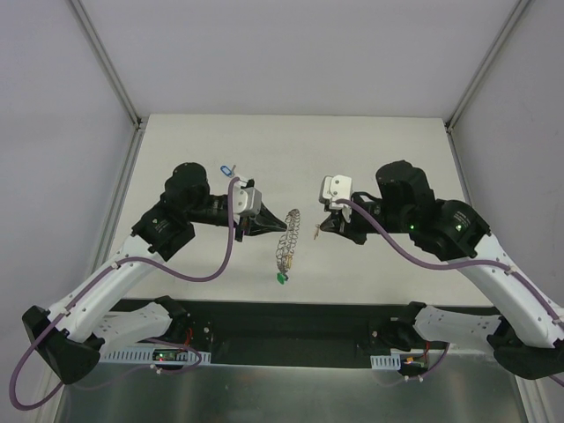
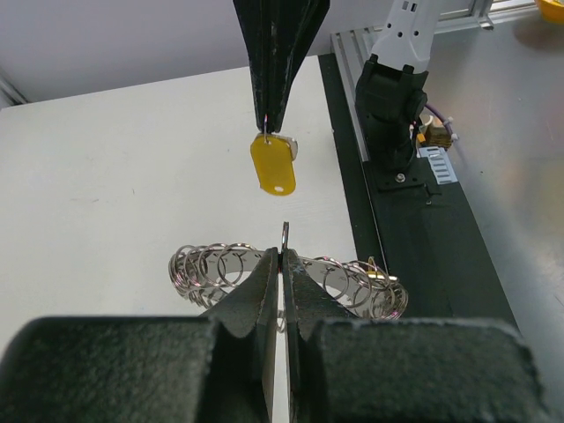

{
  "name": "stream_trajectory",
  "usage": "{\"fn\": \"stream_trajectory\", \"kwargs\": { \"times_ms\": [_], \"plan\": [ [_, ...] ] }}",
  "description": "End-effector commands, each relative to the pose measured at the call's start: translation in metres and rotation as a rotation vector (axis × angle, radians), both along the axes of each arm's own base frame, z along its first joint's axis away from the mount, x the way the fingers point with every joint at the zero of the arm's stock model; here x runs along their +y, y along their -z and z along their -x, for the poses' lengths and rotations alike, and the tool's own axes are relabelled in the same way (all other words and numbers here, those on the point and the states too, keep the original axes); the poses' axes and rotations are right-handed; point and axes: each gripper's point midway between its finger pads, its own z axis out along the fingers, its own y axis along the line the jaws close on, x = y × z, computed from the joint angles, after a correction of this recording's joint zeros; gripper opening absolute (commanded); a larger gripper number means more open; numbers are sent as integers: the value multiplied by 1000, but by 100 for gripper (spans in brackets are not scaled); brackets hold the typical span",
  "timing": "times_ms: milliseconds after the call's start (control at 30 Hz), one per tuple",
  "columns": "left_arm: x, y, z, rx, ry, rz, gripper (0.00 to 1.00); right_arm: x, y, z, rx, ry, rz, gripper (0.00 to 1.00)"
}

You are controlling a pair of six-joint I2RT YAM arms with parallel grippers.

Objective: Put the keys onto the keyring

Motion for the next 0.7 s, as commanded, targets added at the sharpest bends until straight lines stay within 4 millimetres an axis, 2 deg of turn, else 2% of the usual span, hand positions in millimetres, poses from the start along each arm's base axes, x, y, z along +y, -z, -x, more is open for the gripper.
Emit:
{"fn": "stream_trajectory", "kwargs": {
  "times_ms": [0, 500, 667],
  "plan": [
    [-4, -29, 4, -114, 29, 57, 0, 10, -15, 3, -28, -46, -39, 1],
    [-4, -30, -7, -140, -26, 44, 0, 33, -24, -1, -54, -65, -80, 1],
    [-5, -34, -7, -146, -23, 49, 0, 37, -26, -10, -71, -25, -76, 1]
  ]
}}
